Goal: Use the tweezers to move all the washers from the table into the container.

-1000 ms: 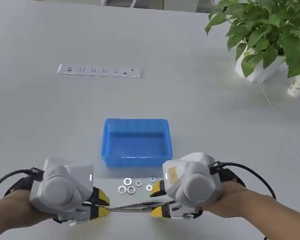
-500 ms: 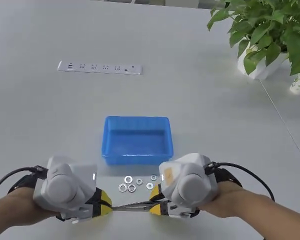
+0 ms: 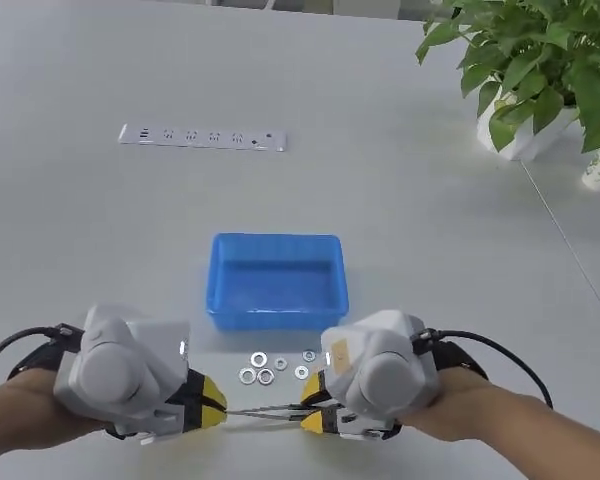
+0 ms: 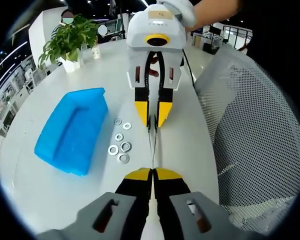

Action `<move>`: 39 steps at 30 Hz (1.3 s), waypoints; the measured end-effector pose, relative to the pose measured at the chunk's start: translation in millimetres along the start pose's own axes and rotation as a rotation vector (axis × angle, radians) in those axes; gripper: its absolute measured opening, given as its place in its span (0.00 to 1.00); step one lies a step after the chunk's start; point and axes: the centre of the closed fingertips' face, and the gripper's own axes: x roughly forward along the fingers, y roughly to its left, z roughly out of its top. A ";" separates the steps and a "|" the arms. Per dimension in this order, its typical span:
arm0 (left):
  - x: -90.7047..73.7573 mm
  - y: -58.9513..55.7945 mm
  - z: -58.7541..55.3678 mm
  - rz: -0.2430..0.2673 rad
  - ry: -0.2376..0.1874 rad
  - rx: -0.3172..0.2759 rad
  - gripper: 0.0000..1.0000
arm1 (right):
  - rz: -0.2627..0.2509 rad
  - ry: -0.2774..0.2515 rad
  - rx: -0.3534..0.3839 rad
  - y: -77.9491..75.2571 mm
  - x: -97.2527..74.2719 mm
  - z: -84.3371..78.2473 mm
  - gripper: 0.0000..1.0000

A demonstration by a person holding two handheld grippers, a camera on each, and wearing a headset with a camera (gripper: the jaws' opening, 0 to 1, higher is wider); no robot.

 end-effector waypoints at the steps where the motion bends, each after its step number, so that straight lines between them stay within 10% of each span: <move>1: -1.5 0.2 1.7 0.001 -0.001 0.001 0.05 | 0.000 -0.001 0.000 0.1 -0.1 0.4 0.13; 39: -30.0 5.0 79.5 0.016 -0.041 0.110 0.05 | -0.057 -0.060 -0.027 -7.2 -22.3 34.7 0.10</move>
